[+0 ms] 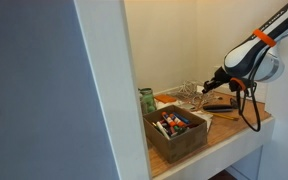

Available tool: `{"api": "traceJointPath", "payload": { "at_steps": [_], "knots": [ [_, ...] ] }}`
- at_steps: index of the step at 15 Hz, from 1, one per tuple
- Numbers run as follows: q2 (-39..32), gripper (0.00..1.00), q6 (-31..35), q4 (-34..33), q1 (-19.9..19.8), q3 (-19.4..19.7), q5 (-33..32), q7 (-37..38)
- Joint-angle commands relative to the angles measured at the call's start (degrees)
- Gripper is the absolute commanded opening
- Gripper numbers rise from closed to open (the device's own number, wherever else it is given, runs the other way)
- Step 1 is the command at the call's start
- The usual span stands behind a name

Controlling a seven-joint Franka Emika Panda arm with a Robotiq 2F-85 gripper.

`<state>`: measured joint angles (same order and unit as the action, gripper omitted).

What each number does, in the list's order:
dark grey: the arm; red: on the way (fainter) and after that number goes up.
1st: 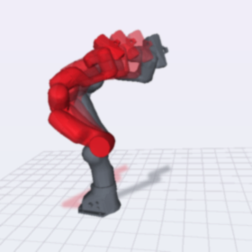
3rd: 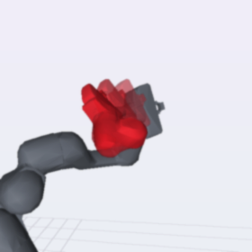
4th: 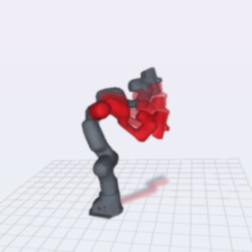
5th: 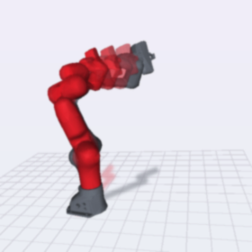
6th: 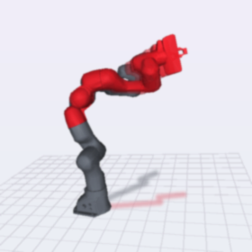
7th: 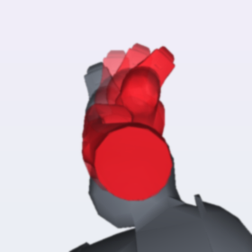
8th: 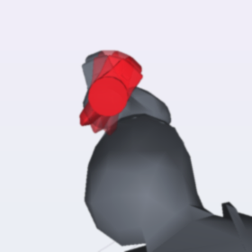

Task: Remove two yellow pencils from the box and place them on the shelf.

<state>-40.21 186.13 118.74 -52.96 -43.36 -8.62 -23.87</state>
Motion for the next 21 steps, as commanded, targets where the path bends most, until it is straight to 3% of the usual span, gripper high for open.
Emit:
{"api": "traceJointPath", "payload": {
  "at_steps": [1,7,16,21],
  "knots": [
    [-0.8,0.03,-0.1,-1.2,0.7,1.6,-3.0,2.4],
    [1.5,0.03,-5.0,-0.5,2.1,5.1,-1.9,3.5],
    [4.5,0.03,-19.6,-1.0,5.8,9.6,2.2,-0.5],
    [6.4,0.03,-25.6,-1.9,10.0,14.2,5.0,-3.0]
  ]
}}
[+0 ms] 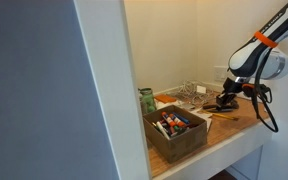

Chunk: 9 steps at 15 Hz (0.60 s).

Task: Remove two yellow pencils from the box and place them on the shelf.

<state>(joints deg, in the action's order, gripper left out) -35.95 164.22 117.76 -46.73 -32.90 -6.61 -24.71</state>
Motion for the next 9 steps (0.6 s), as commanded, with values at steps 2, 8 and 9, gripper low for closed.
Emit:
{"api": "traceJointPath", "payload": {
  "at_steps": [2,8,9],
  "knots": [
    [2.9,0.03,-5.3,-1.5,6.7,7.0,3.8,-2.8],
    [2.3,0.03,-8.6,-4.8,15.1,16.2,5.2,-4.4],
    [2.2,0.03,-8.9,-5.2,16.3,17.4,5.4,-4.5]
  ]
}}
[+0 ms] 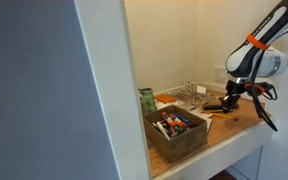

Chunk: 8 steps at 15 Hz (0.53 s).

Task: Remove two yellow pencils from the box and place them on the shelf.

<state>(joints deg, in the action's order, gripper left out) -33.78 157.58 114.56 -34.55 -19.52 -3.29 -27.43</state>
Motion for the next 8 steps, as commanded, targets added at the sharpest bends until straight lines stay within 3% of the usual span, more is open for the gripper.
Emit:
{"api": "traceJointPath", "payload": {
  "at_steps": [1,6,7,8],
  "knots": [
    [-0.1,0.03,-2.8,-2.4,5.3,5.3,2.0,-1.9],
    [-0.4,0.05,-5.0,-3.6,9.4,9.3,2.4,-2.3],
    [-0.3,0.35,-5.4,-3.8,9.9,9.9,2.4,-2.4],
    [-0.3,0.34,-5.4,-4.0,10.4,10.5,2.3,-2.3]
  ]
}}
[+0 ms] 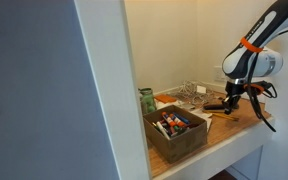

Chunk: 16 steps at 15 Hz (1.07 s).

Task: Remove two yellow pencils from the box and place them on the shelf.

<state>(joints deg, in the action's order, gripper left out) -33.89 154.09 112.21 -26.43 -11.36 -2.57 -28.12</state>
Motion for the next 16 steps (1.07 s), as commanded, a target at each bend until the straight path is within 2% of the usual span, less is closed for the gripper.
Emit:
{"api": "traceJointPath", "payload": {
  "at_steps": [1,6,10,13,16],
  "knots": [
    [-0.1,0.37,-1.8,-1.8,2.8,2.9,1.3,-1.4],
    [1.3,0.71,-1.0,-2.3,4.6,4.5,1.1,-0.9],
    [5.4,0.98,-3.1,-1.2,5.6,3.7,5.3,3.2],
    [10.2,1.0,-7.5,0.6,9.3,6.0,6.7,9.5],
    [15.5,1.0,-12.8,2.2,14.1,9.4,4.5,17.4]
  ]
}}
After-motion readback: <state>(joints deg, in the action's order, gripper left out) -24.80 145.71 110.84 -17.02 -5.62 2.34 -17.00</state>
